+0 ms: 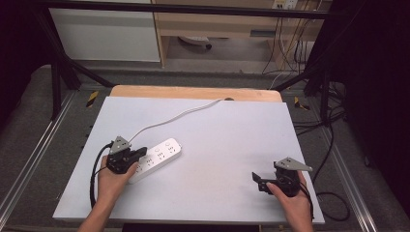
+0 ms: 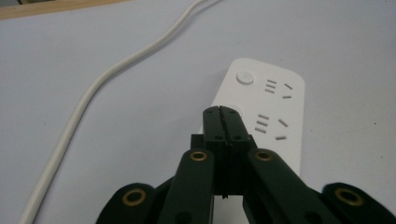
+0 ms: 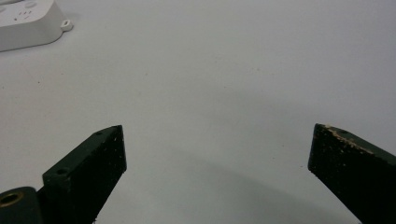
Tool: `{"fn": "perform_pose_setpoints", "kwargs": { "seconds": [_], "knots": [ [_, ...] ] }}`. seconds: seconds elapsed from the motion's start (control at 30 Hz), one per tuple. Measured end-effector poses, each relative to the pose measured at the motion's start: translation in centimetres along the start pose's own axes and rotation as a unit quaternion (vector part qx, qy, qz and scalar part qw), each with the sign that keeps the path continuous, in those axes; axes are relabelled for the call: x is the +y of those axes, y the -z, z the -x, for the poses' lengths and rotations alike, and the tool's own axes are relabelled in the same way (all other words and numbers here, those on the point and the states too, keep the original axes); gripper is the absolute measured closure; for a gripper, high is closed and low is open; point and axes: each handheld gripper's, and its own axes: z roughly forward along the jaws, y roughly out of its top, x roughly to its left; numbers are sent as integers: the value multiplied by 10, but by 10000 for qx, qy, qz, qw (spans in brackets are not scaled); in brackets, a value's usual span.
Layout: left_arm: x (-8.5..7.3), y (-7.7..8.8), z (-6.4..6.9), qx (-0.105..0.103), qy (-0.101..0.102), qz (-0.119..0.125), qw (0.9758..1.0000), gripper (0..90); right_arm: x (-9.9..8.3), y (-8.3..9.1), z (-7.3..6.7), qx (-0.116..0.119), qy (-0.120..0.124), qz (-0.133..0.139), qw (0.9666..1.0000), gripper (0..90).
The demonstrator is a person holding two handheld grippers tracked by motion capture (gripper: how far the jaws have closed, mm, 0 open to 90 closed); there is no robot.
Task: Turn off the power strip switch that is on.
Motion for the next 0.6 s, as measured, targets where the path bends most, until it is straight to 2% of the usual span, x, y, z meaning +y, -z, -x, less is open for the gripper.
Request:
{"fn": "perform_pose_setpoints", "kwargs": {
  "seconds": [0.03, 0.07, 0.1, 0.13, 0.27, 0.5, 0.6],
  "knots": [
    [0, 1, 0, -8, 14, 57, 10000, 895, 0, 0, 0, -5, 4, -3, 10000, 53],
    [0, 1, 0, 22, 19, 63, 10000, 795, 0, 0, 0, 4, -8, -1, 10000, 53],
    [0, 1, 0, 32, 33, 86, 10000, 795, 0, 0, 0, 4, -8, -1, 10000, 53],
    [0, 1, 0, 27, 54, 120, 9999, 734, 0, -1, 0, 9, -15, -6, 10000, 52],
    [1, 2, 0, 18, 96, 221, 9997, 664, 0, -1, 0, 22, -21, -1, 10000, 52],
    [6, 7, 1, -66, 218, 505, 9985, 471, 1, 1, -1, 22, -23, 45, 10000, 51],
    [8, 10, 4, -195, 237, 602, 9977, 426, 1, 0, -1, 20, -6, 19, 10000, 51]
  ]
}}
